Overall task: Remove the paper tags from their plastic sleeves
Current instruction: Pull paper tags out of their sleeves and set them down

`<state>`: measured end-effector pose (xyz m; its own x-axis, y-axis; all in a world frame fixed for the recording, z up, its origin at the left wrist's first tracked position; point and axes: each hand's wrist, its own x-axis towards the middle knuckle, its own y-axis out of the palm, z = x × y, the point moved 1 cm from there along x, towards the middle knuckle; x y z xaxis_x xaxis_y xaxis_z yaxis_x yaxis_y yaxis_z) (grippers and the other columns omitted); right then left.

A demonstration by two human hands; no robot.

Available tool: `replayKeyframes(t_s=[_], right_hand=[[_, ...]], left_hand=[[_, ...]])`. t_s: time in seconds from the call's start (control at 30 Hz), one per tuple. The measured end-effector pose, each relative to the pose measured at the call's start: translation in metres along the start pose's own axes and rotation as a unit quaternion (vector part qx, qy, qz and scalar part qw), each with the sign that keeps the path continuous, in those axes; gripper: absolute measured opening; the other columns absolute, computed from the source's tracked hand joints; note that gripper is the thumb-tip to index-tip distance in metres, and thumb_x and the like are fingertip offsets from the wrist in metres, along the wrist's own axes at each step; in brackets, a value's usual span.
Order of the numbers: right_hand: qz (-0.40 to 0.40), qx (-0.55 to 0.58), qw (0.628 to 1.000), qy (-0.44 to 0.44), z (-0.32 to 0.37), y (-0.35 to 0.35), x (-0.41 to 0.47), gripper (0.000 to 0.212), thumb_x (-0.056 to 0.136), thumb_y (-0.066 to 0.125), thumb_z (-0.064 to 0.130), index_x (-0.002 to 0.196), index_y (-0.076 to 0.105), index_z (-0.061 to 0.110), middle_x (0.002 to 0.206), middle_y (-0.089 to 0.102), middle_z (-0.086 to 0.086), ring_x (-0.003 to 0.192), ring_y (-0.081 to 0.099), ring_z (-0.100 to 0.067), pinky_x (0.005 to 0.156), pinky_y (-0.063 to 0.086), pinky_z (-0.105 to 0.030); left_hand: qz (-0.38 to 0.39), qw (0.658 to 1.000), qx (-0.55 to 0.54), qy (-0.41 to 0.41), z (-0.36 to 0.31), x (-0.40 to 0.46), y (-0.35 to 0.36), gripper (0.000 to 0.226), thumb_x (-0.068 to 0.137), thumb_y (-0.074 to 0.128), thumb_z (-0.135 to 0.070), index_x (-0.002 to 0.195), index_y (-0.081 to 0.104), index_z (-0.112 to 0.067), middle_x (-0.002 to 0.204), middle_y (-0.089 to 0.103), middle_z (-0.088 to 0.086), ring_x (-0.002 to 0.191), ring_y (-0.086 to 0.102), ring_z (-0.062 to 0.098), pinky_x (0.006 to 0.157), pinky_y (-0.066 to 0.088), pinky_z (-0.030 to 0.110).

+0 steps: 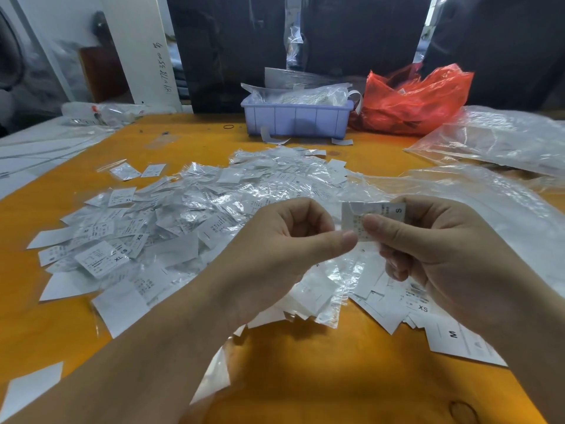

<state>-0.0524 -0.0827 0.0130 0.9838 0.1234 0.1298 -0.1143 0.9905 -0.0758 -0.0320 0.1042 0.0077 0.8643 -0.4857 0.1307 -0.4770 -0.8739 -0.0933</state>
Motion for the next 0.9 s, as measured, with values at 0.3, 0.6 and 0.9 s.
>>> replayKeyframes(t_s=[0.3,0.6,0.9], right_hand=[[0.056,-0.018,0.998,0.021,-0.002,0.003,0.001,0.03,0.056,0.076,0.04,0.078,0.076,0.019,0.057,0.058,-0.001,0.05,0.052,-0.013,0.049,0.047,-0.023],[0.001,-0.205,0.978,0.027,0.0,-0.005,-0.001,0.015,0.082,0.072,0.018,0.094,0.068,0.024,0.068,0.069,0.004,0.055,0.06,-0.01,0.052,0.052,-0.022],[0.05,-0.503,0.861,0.053,-0.006,-0.013,-0.005,0.02,0.084,0.071,0.033,0.102,0.062,0.034,0.088,0.057,0.014,0.075,0.056,-0.005,0.061,0.047,-0.02]], left_hand=[[-0.063,0.995,0.024,-0.069,0.004,0.002,0.002,0.023,0.083,0.067,-0.033,0.101,0.065,-0.019,0.068,0.065,-0.015,0.058,0.056,0.001,0.044,0.041,0.016],[-0.171,0.959,0.226,-0.013,0.005,0.002,-0.008,0.013,0.087,0.066,-0.024,0.094,0.059,-0.033,0.073,0.069,-0.01,0.058,0.057,0.002,0.05,0.046,0.017],[-0.234,0.845,0.48,-0.006,0.008,-0.001,-0.014,0.025,0.083,0.067,-0.031,0.105,0.054,-0.037,0.082,0.042,-0.019,0.08,0.048,0.009,0.058,0.035,0.023]])
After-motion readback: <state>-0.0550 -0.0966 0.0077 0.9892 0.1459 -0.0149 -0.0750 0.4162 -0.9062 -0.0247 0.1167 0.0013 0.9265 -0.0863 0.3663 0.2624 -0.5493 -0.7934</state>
